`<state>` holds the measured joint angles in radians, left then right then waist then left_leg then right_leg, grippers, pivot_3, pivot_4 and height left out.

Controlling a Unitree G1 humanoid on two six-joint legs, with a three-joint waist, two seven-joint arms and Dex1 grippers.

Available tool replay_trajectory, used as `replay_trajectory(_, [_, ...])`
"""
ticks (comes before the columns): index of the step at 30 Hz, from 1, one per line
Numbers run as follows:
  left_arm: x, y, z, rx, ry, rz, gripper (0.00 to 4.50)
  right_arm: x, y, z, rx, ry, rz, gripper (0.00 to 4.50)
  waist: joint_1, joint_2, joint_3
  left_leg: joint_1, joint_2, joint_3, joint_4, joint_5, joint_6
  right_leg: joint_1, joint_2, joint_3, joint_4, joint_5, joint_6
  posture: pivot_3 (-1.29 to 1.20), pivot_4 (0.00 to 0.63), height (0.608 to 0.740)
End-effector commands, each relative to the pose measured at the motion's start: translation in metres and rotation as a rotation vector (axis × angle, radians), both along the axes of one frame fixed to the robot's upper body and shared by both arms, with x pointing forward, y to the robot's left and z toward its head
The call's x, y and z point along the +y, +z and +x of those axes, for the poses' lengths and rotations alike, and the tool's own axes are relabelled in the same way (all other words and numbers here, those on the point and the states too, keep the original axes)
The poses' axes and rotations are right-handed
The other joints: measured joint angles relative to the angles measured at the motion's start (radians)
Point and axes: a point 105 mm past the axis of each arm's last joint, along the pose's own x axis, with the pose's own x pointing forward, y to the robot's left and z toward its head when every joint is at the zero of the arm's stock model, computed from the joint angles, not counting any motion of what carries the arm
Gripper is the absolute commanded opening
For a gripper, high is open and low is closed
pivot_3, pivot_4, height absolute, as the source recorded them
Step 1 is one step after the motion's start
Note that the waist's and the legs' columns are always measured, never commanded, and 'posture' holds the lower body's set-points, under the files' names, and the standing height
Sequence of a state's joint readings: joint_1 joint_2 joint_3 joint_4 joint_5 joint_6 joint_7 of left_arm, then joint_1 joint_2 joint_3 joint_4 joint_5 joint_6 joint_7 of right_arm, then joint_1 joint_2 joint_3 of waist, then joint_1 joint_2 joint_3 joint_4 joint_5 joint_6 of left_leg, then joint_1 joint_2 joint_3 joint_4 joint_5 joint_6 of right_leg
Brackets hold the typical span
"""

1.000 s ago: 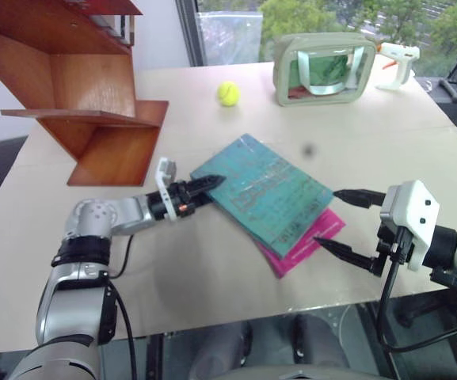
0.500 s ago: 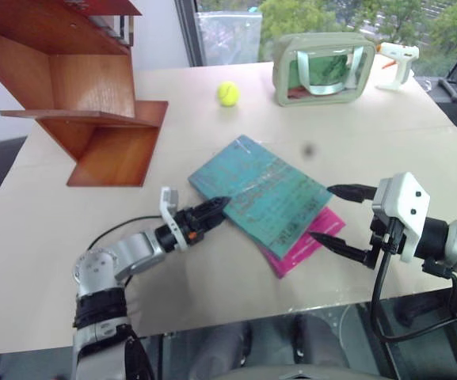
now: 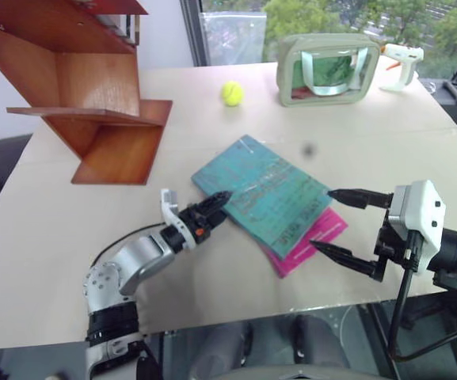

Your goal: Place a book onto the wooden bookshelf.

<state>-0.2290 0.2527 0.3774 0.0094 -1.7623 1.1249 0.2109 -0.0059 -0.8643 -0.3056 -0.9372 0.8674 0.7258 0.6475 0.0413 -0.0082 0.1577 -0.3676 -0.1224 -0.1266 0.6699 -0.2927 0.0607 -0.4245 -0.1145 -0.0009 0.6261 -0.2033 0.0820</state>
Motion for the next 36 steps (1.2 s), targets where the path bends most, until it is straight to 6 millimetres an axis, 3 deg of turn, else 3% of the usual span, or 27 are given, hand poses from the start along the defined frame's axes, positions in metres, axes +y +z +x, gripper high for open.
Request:
replay_trajectory(1, [-0.006,0.010,-0.003,-0.032,-0.028,0.001,3.62,0.000,0.016,-0.006,-0.087,0.010,0.033,4.36,0.000,0.000,0.000,0.000,0.000,0.000,0.000,0.000,0.000,0.000,0.000,0.000,0.000,0.000,0.000,0.00,0.150,0.740])
replay_trajectory(2, [-0.007,0.008,-0.003,-0.027,-0.035,0.003,3.62,0.000,0.016,-0.006,-0.087,0.009,0.032,4.36,0.000,0.000,0.000,0.000,0.000,0.000,0.000,0.000,0.000,0.000,0.000,0.000,0.000,0.000,0.000,0.00,0.150,0.740])
replay_trajectory(6, [-0.010,0.007,-0.003,-0.017,-0.047,-0.011,2.77,0.000,0.014,-0.006,-0.084,0.004,0.026,4.36,0.000,0.000,0.000,0.000,0.000,0.000,0.000,0.000,0.000,0.000,0.000,-0.001,0.000,0.000,0.000,0.00,0.150,0.740])
replay_trajectory(9, [-0.010,0.007,-0.002,-0.014,-0.041,-0.018,1.16,0.000,0.013,-0.005,-0.081,0.001,0.026,4.36,0.000,0.000,0.000,0.000,0.000,0.000,0.000,0.000,0.000,0.000,0.000,0.000,0.000,0.000,0.000,0.00,0.150,0.740])
replay_trajectory(12, [-0.008,0.011,-0.002,-0.023,-0.033,-0.041,0.04,-0.001,0.012,-0.004,-0.077,-0.001,0.022,4.36,0.000,0.000,0.000,0.000,0.000,0.000,0.000,0.000,0.000,0.000,0.000,0.000,0.000,0.000,0.000,0.00,0.150,0.740])
replay_trajectory(19, [0.016,0.059,-0.003,-0.228,-0.052,-0.061,0.04,-0.001,0.011,0.002,-0.082,0.008,0.027,4.36,-0.002,0.000,0.000,0.000,0.000,0.001,0.000,0.000,0.000,-0.001,0.002,0.000,0.000,0.000,0.000,0.00,0.150,0.740])
replay_trajectory(24, [0.029,0.097,0.004,-0.393,-0.073,0.051,0.04,-0.002,0.015,0.009,-0.103,0.017,0.040,4.36,0.000,-0.001,0.001,0.000,0.000,0.001,0.000,0.000,0.000,-0.001,0.002,0.000,0.000,0.000,0.000,0.00,0.150,0.740])
replay_trajectory(27, [0.025,0.124,0.006,-0.576,-0.096,0.253,0.04,-0.004,0.016,0.014,-0.114,0.018,0.040,4.36,-0.002,-0.001,0.001,0.000,0.000,0.001,-0.001,0.000,0.000,-0.001,0.002,0.000,0.000,0.000,0.000,0.00,0.150,0.740])
replay_trajectory(32, [0.007,0.178,-0.001,-1.177,-0.185,0.781,0.04,-0.009,0.020,0.022,-0.143,0.016,0.043,4.36,-0.004,-0.002,0.002,-0.005,0.000,0.002,-0.001,0.000,0.000,-0.006,0.002,0.000,-0.001,0.000,-0.001,0.00,0.150,0.740])
replay_trajectory(36, [0.007,0.220,0.000,-1.529,-0.164,1.087,0.04,-0.013,0.028,0.028,-0.179,0.012,0.051,4.36,-0.004,-0.002,0.003,-0.005,0.000,0.003,-0.002,0.000,0.000,-0.007,0.002,0.001,-0.002,0.000,-0.001,0.00,0.150,0.740])
